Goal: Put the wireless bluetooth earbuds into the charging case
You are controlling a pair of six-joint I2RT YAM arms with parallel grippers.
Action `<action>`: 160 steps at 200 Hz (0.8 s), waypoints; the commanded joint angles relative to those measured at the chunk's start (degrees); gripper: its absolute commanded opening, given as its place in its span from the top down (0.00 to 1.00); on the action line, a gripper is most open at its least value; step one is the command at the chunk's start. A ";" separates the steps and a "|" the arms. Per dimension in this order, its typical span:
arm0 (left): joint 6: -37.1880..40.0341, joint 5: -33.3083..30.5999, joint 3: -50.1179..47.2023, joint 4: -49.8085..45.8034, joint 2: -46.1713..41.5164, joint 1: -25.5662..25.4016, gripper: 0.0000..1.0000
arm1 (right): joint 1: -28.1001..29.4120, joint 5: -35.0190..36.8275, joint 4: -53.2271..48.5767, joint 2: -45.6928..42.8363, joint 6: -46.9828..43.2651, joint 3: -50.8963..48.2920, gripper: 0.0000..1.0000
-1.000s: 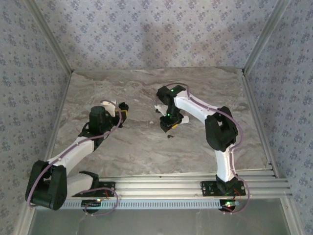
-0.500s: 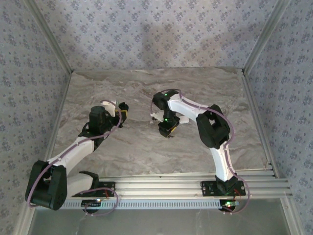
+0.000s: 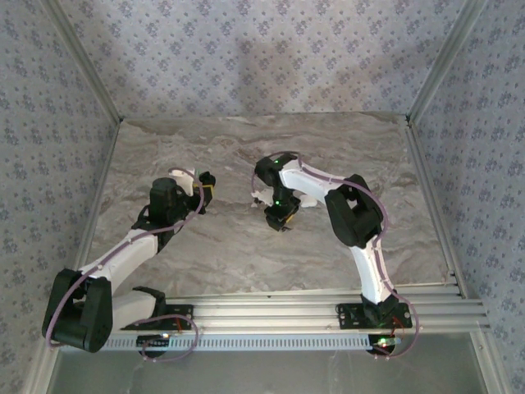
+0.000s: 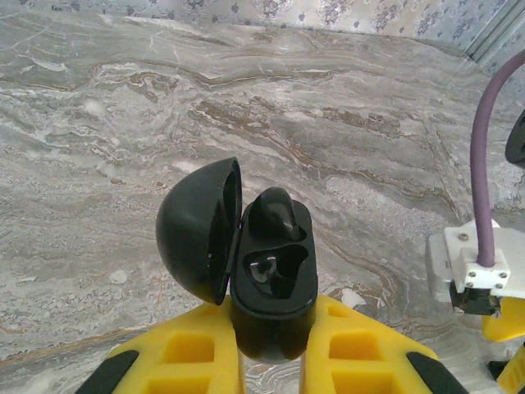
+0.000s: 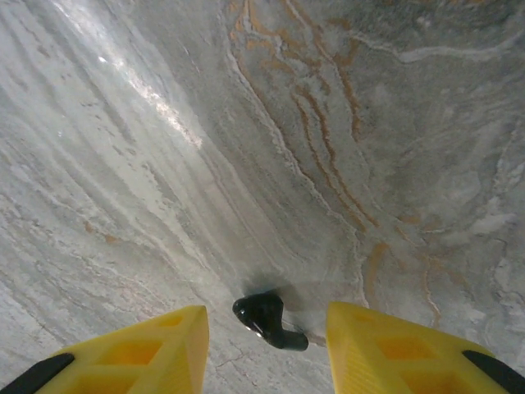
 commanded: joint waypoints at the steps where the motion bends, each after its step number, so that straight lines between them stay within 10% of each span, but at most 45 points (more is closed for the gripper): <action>1: 0.18 0.34 2.04 0.16 -0.28 0.30 0.85 | 0.58 1.38 -0.79 0.98 -0.31 -1.01 0.58; 160: 0.00 0.43 2.10 0.16 -0.15 0.21 0.85 | -2.96 3.03 5.58 -4.62 16.41 -6.98 0.76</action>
